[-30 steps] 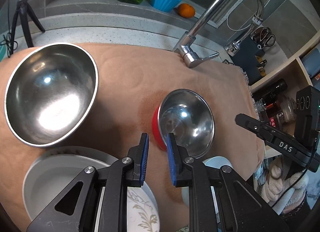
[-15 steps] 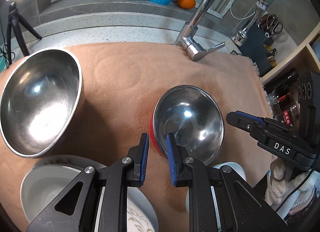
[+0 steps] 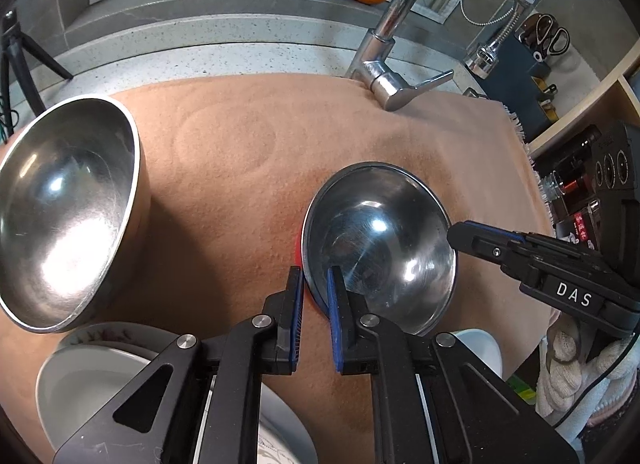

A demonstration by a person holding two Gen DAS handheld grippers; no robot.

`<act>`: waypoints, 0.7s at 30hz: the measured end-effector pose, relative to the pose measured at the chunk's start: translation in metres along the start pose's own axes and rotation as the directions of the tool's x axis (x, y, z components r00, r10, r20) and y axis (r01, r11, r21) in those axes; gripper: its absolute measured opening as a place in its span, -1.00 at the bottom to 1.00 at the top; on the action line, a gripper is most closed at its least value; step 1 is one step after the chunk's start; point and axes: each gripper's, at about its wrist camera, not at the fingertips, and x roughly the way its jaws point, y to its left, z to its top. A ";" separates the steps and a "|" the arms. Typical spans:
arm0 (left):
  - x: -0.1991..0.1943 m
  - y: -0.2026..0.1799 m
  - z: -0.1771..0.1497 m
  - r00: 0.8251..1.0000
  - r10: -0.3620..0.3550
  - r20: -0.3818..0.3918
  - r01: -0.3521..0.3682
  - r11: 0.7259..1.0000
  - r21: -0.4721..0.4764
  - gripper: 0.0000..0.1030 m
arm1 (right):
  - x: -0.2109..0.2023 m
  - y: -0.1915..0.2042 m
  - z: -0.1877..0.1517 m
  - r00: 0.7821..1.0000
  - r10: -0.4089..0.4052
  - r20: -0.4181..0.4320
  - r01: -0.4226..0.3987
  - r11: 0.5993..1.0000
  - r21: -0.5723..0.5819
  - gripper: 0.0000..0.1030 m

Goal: Organize plates and bowls
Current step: 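Lift and carry the red-bottomed bowl over the large steel bowl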

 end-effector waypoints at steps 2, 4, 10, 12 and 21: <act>0.001 0.000 0.000 1.000 -0.002 -0.003 0.002 1.000 0.000 -0.80 | 0.002 0.002 0.000 1.000 -0.001 -0.010 0.001 1.000 -0.009 -0.62; 0.002 0.001 0.000 1.000 -0.002 -0.005 0.002 1.000 0.001 -0.80 | 0.006 0.003 0.000 1.000 -0.008 -0.020 0.008 1.000 -0.011 -0.62; 0.002 0.000 0.001 1.000 -0.010 -0.004 0.010 1.000 0.006 -0.80 | 0.012 0.003 0.001 0.999 0.022 -0.041 -0.022 1.000 0.013 -0.85; 0.002 0.001 0.001 1.000 -0.011 -0.006 0.012 1.000 0.007 -0.80 | 0.013 0.005 0.001 0.999 0.011 -0.039 -0.011 1.000 0.007 -0.85; -0.006 0.006 0.001 1.000 -0.030 0.003 0.030 1.000 -0.007 -0.80 | 0.004 0.012 0.004 1.000 0.017 -0.024 -0.017 1.000 0.024 -0.85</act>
